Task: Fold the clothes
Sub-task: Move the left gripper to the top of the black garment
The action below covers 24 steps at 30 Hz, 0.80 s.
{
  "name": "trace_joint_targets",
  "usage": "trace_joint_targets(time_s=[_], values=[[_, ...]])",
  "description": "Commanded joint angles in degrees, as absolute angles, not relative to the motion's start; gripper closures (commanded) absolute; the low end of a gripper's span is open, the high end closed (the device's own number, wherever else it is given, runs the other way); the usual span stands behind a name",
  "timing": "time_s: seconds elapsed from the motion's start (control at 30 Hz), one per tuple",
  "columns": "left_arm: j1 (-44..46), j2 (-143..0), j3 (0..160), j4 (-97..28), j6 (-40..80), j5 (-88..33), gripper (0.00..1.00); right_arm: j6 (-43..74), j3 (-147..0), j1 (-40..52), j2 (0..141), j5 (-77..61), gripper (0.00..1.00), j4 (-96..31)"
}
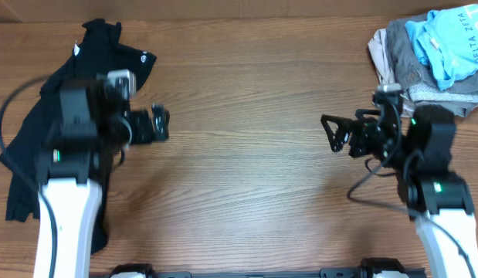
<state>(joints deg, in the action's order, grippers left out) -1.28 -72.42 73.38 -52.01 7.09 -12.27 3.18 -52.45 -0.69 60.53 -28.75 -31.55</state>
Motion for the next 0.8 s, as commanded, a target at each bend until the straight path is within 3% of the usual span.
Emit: trace_joint_targets(time_s=[0.0, 0.27, 0.57, 0.77], values=[[-1.9, -81.4, 80.6, -53.7, 5.0, -14.6, 0.00, 3.0, -55.3, 0.5, 65.0, -31.5, 0.00, -31.0], [-2.3, -93.2, 82.4, -46.0, 0.8, -13.6, 0.00, 3.0, -55.2, 0.5, 69.3, -38.9, 0.00, -29.5], [-10.0, -95.9, 82.4, -38.8, 9.3, -4.3, 0.00, 2.9, -55.2, 0.5, 69.3, -38.9, 0.00, -30.6], [-16.8, -96.0, 82.4, -33.7, 10.3, 0.9, 0.09, 2.5, -55.2, 0.5, 69.3, -38.6, 0.00, -31.9]])
